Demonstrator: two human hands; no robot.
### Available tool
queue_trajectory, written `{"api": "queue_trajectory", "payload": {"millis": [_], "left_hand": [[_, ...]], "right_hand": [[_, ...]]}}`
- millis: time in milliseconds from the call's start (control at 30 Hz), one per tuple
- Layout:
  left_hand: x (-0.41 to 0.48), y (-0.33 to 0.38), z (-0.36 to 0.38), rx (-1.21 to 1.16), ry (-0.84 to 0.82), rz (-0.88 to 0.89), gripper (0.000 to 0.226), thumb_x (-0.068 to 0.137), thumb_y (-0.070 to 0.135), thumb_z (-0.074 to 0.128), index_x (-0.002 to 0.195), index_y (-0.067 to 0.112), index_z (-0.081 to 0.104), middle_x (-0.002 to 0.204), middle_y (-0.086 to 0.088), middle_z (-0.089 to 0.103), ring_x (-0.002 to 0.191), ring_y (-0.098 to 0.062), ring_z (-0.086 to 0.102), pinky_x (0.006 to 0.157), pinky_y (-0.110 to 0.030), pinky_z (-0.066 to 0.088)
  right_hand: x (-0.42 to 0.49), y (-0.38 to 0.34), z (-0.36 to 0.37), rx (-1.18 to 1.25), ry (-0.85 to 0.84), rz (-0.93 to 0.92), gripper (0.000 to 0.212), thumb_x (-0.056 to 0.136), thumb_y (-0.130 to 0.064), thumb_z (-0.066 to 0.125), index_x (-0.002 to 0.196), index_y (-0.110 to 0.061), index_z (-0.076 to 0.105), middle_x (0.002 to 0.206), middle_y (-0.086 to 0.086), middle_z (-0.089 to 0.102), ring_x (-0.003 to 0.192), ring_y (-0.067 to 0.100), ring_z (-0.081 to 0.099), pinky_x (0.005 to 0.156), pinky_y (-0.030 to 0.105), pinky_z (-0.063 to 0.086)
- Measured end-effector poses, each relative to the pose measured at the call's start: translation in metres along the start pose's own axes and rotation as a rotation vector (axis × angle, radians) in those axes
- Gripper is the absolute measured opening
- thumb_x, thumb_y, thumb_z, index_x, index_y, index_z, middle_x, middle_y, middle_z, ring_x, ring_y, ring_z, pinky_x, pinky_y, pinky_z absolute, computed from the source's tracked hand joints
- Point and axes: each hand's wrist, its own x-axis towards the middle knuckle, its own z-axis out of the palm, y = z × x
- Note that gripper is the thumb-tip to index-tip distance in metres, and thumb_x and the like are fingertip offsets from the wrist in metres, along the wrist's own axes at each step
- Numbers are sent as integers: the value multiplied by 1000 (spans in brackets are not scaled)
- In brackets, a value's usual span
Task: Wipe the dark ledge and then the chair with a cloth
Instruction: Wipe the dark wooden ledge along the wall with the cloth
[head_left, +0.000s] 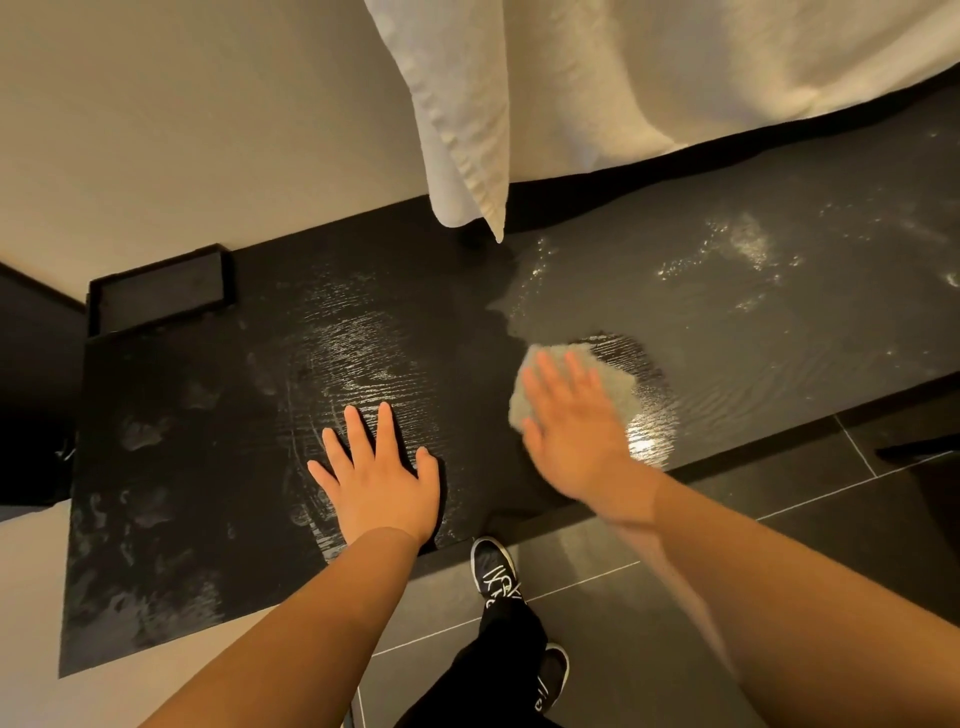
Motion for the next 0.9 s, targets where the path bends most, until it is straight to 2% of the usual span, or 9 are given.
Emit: {"api": "queue_trajectory", "payload": {"millis": [133,300,400,500,567,667,733,833,900], "left_hand": [[-1,0,-2,-3,-24,-4,76,99,62,25,168,38,2,177,-3,-6,161,-40,-8,127,-65,-2],[0,2,-4,4,-49,12,76,100,63,23,167,37,-2,176,-4,-11,160,-41,-12,126,-66,-4],[0,-1,-4,-2,-65,34,76,101,60,26,168,34,2,177,-4,-7,160,-41,-10,125,-67,-6],[6,1,-12,6,-32,182,72,98,50,33,165,26,27,174,-7,17,160,-36,10,127,-63,-1],[19,9,-19,-17,-34,338,69,95,45,39,160,25,39,171,-7,27,158,-33,18,131,-55,6],[54,23,-31,-75,-100,457,67,100,42,47,163,27,32,174,-5,18,161,-29,10,132,-46,3],[79,27,-37,-42,-104,508,69,102,46,46,165,29,26,175,-4,13,162,-28,6,132,-46,2],[102,24,-39,26,-98,562,73,100,56,38,166,31,22,176,-2,9,162,-28,4,132,-49,3],[105,20,-36,38,-61,596,74,99,59,33,167,32,22,176,-2,9,162,-28,5,131,-50,4]], "right_hand": [[-3,6,0,-22,-68,-281,69,101,-51,31,164,-25,20,172,-1,9,159,27,3,128,48,9],[21,63,-13,-29,-45,64,72,99,-53,20,164,-24,15,172,0,9,158,30,1,128,50,9],[24,43,-15,-2,-23,168,71,100,-48,24,164,-20,15,172,6,8,157,36,3,127,53,9],[12,2,-10,-2,-21,10,72,98,-47,33,163,-19,23,171,7,15,157,38,7,125,55,16],[6,-9,-6,-10,-94,-151,71,99,-50,33,164,-25,19,172,1,8,158,31,-1,127,52,12],[21,17,-14,-35,-217,-301,73,100,-57,23,164,-31,1,171,-6,-10,157,23,-15,128,45,-1],[36,44,-18,-131,-226,-218,76,98,-62,14,162,-29,-10,171,-2,-13,157,26,-16,128,45,-2],[57,66,-28,-126,-240,101,76,98,-62,4,162,-26,-15,169,0,-22,156,29,-19,128,46,-4],[65,51,-32,-51,-246,227,74,102,-57,9,162,-23,-15,168,1,-26,155,33,-22,127,49,-7]]}}
